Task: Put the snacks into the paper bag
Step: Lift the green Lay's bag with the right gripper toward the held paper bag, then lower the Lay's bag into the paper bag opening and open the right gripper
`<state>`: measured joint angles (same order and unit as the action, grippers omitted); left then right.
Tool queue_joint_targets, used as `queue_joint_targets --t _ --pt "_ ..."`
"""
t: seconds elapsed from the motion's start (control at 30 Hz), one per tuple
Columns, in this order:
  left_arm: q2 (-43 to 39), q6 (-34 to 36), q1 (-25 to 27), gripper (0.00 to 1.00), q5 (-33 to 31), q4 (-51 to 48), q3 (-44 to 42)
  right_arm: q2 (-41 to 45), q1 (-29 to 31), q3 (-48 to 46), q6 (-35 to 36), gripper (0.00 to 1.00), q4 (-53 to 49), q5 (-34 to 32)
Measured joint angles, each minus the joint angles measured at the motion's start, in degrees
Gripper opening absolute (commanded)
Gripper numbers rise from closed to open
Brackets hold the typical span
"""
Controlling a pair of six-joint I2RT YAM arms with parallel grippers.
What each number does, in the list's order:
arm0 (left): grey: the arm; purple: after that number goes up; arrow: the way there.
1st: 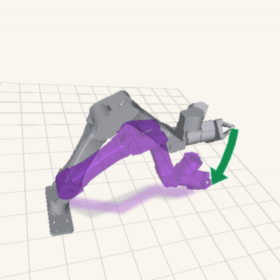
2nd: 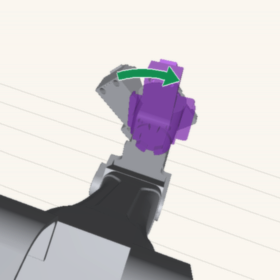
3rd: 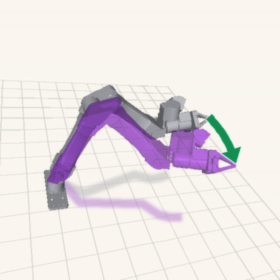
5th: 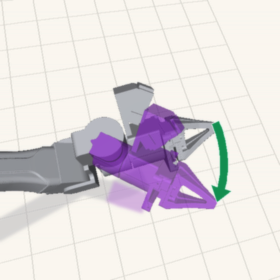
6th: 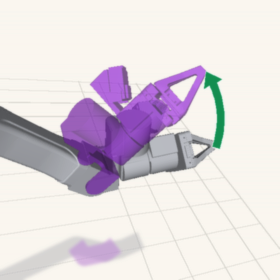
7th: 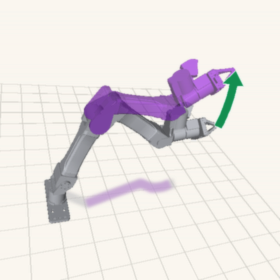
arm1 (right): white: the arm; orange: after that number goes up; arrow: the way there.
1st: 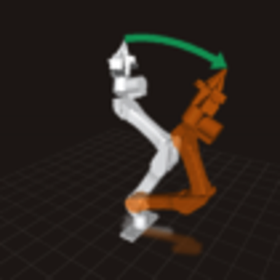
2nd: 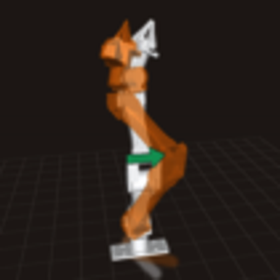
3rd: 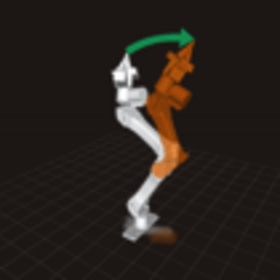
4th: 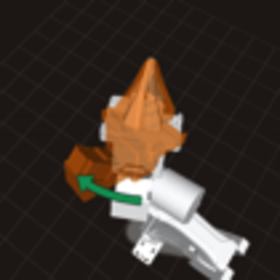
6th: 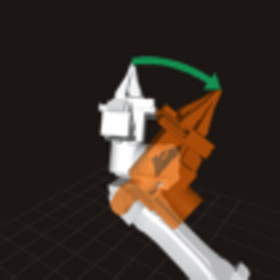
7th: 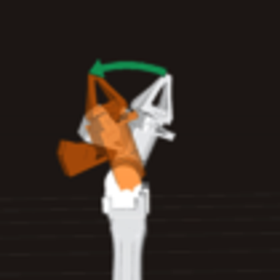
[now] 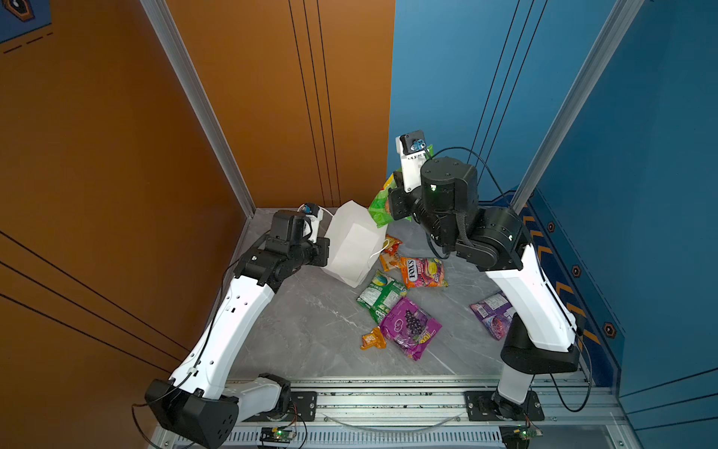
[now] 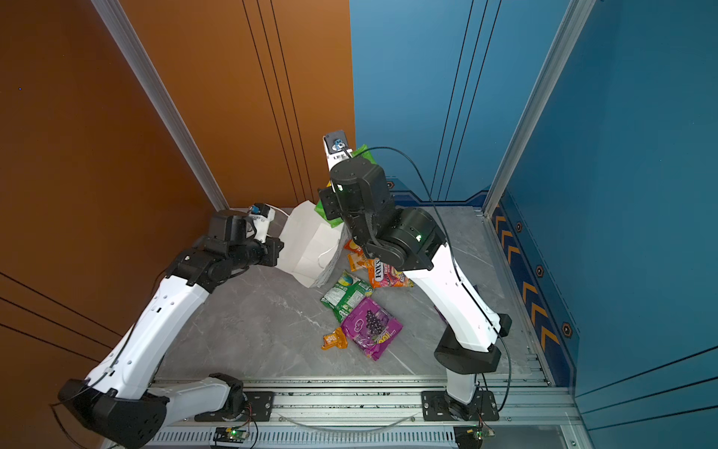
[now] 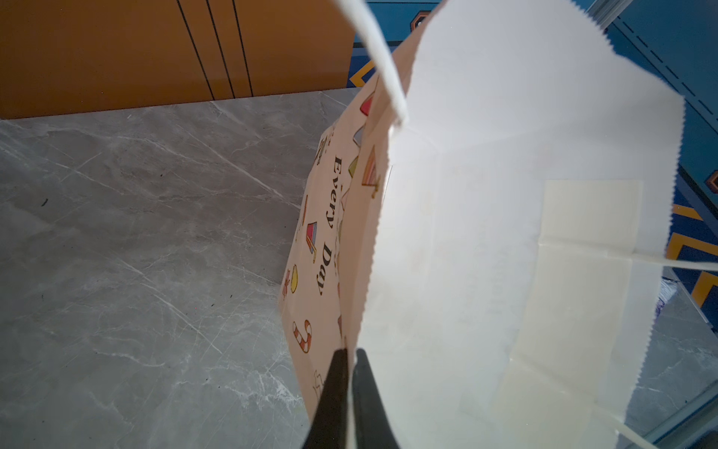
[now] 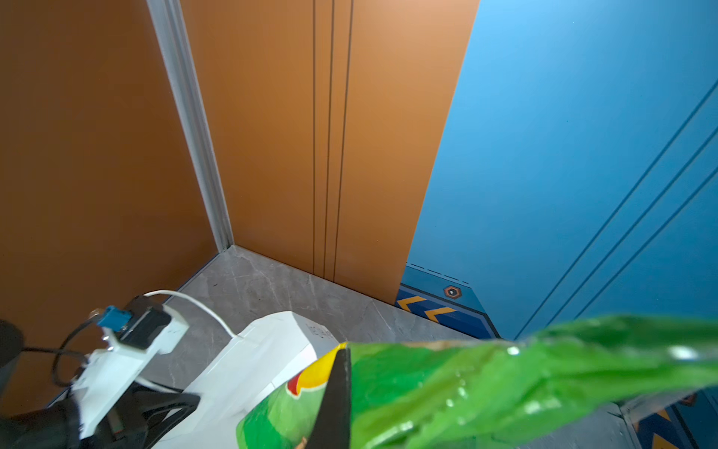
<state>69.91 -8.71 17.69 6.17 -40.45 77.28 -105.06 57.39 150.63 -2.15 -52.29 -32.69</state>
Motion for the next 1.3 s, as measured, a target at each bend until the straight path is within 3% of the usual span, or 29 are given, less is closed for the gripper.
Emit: queue_joint_targets --t 0.47,0.77,1.3 --pt "0.00 0.37 0.00 0.00 1.62 -0.02 -0.02 -5.55 1.81 0.04 1.64 0.00 -1.03 13.35" --pt "0.00 0.37 0.00 0.00 1.62 0.00 -0.02 -5.42 1.20 -5.57 -0.11 0.00 -2.91 18.27" --pt "0.04 0.55 0.59 0.00 4.04 0.00 -0.02 -5.42 0.72 -5.73 -0.57 0.00 -3.67 23.58"
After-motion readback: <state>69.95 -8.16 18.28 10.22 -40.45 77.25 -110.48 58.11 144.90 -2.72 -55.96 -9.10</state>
